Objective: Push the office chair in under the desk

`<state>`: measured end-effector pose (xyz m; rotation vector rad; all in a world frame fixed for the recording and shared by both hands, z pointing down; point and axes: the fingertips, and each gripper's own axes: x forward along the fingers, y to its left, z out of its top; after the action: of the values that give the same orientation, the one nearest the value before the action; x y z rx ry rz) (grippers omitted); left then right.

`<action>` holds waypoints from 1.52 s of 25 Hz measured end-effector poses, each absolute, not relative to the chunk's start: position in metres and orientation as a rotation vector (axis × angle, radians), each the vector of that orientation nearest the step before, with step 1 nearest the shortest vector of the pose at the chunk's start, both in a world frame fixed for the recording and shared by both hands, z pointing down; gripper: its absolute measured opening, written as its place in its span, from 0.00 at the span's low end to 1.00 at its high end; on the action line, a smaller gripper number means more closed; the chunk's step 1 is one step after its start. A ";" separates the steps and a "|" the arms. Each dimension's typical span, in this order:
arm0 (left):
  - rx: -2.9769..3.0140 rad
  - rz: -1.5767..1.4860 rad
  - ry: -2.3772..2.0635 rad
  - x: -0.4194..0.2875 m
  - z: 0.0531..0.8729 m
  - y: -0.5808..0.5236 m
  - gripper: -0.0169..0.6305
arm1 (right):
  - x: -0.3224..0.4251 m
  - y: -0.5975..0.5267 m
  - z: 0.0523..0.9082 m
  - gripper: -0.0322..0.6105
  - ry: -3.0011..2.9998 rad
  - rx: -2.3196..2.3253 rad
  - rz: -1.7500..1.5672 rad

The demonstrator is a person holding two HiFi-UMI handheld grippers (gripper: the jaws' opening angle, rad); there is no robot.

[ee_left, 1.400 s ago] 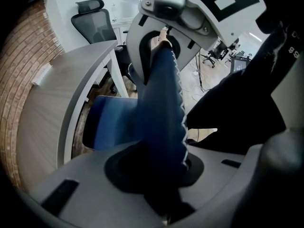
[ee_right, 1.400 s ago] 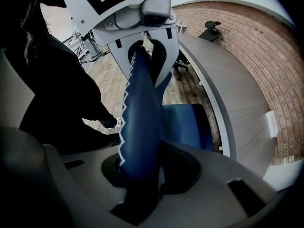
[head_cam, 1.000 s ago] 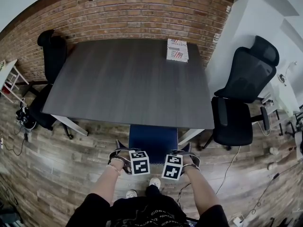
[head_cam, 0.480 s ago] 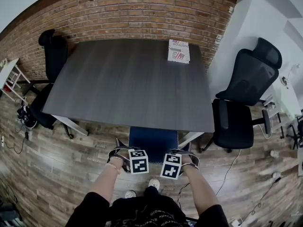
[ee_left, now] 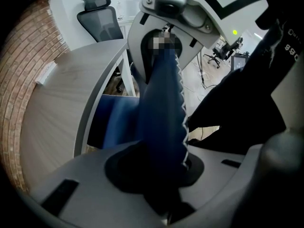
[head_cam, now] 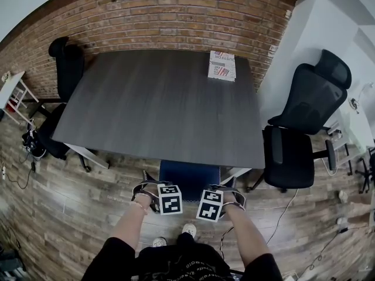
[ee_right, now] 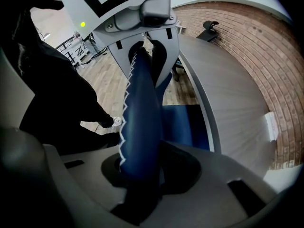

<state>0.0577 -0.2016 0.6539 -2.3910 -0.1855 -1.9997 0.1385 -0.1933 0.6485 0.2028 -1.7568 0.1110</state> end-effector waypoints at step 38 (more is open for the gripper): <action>-2.383 -2.002 -0.112 0.063 0.651 -0.253 0.18 | 0.144 -0.242 0.647 0.19 -1.759 0.214 0.097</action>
<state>0.0632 -0.2530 0.6515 -2.3829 -0.1115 -2.0021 0.1442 -0.2416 0.6465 0.2140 -1.7590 0.0966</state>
